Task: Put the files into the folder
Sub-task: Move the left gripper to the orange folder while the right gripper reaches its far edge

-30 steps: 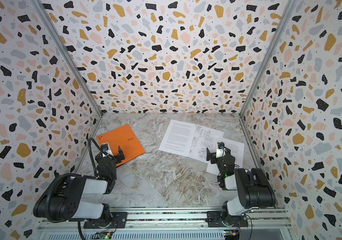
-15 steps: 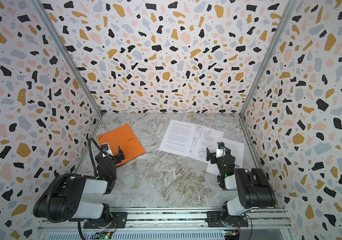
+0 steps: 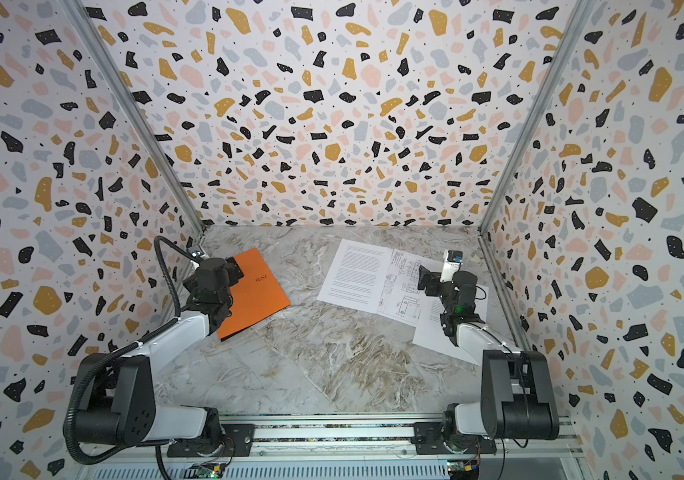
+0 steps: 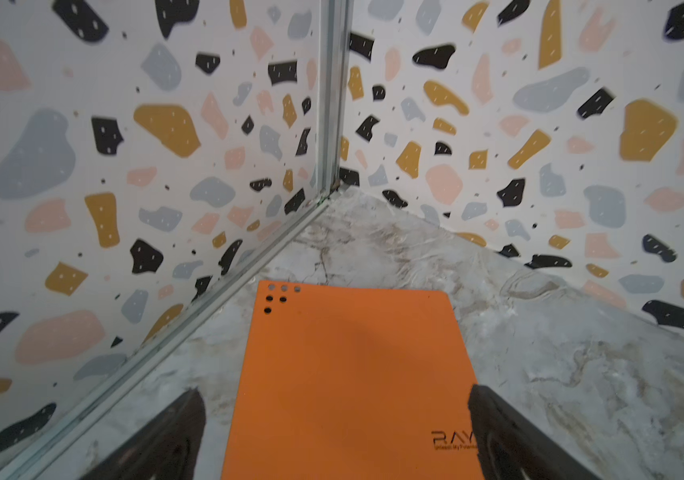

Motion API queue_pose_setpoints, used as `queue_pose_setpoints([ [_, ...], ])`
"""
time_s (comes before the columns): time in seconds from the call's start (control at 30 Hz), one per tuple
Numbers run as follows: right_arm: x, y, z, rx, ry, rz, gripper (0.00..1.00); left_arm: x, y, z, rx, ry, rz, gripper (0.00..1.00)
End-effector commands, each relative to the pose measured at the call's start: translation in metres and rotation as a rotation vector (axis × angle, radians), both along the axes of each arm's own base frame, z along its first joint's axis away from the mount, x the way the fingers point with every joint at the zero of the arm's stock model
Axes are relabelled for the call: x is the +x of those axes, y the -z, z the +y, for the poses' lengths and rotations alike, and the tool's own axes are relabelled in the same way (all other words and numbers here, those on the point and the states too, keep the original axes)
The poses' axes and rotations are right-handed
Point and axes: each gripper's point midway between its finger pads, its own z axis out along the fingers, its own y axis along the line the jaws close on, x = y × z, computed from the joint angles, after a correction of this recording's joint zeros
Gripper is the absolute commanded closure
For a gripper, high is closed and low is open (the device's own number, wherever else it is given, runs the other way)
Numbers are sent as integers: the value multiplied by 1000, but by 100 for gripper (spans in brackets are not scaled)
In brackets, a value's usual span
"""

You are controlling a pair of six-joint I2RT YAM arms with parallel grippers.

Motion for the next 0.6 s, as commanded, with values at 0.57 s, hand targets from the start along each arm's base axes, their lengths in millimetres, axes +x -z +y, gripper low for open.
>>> queue_pose_setpoints([
  [0.57, 25, 23, 128, 203, -315, 282, 16, -30, 93, 57, -265, -200, 320, 0],
])
